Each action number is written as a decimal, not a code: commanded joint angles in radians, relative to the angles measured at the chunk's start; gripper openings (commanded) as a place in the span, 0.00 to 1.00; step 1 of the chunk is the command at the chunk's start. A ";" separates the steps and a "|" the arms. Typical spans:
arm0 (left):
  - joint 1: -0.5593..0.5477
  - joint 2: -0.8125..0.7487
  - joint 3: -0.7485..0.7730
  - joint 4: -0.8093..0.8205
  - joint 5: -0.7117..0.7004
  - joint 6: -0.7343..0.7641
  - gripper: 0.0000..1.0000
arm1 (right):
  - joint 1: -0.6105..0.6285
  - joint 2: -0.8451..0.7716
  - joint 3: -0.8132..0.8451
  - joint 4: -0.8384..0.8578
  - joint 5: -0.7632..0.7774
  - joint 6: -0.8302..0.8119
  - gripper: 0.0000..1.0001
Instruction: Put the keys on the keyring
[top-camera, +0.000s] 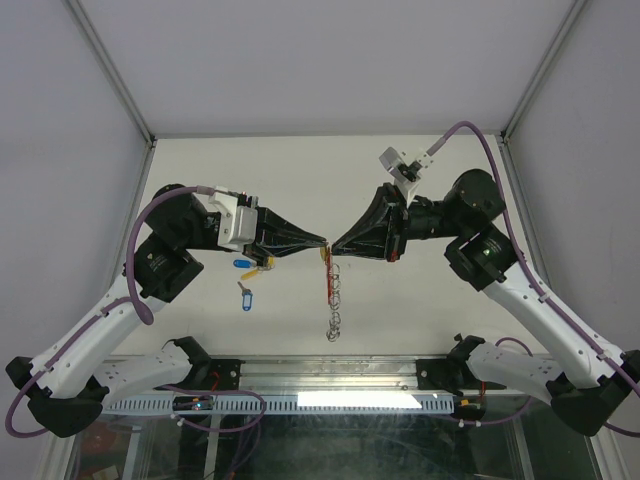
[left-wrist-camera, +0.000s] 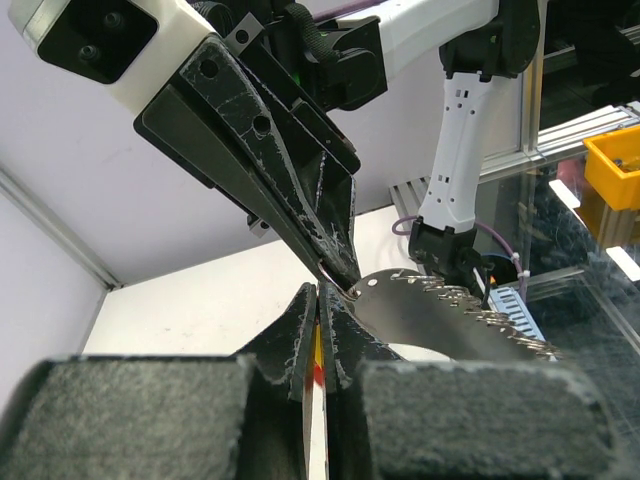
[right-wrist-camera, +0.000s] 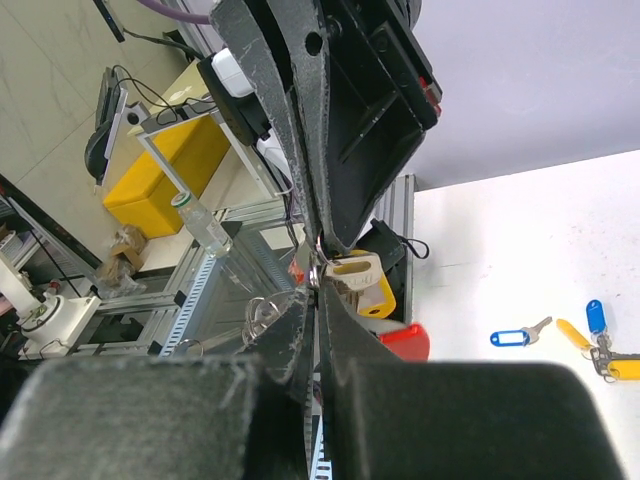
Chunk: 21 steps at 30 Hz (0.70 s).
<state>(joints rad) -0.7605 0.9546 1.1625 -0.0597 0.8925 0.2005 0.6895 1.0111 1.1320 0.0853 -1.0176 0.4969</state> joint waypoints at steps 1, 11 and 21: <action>-0.013 -0.010 0.005 0.036 0.028 -0.003 0.00 | -0.004 -0.023 0.002 0.053 0.061 0.014 0.00; -0.013 -0.015 -0.003 0.036 0.022 -0.001 0.00 | -0.003 -0.051 -0.011 0.053 0.113 0.025 0.00; -0.012 -0.013 0.000 0.036 0.020 -0.001 0.00 | -0.004 -0.065 -0.021 0.064 0.151 0.049 0.00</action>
<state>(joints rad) -0.7605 0.9543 1.1622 -0.0593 0.8917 0.2005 0.6895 0.9722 1.1141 0.0853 -0.9260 0.5240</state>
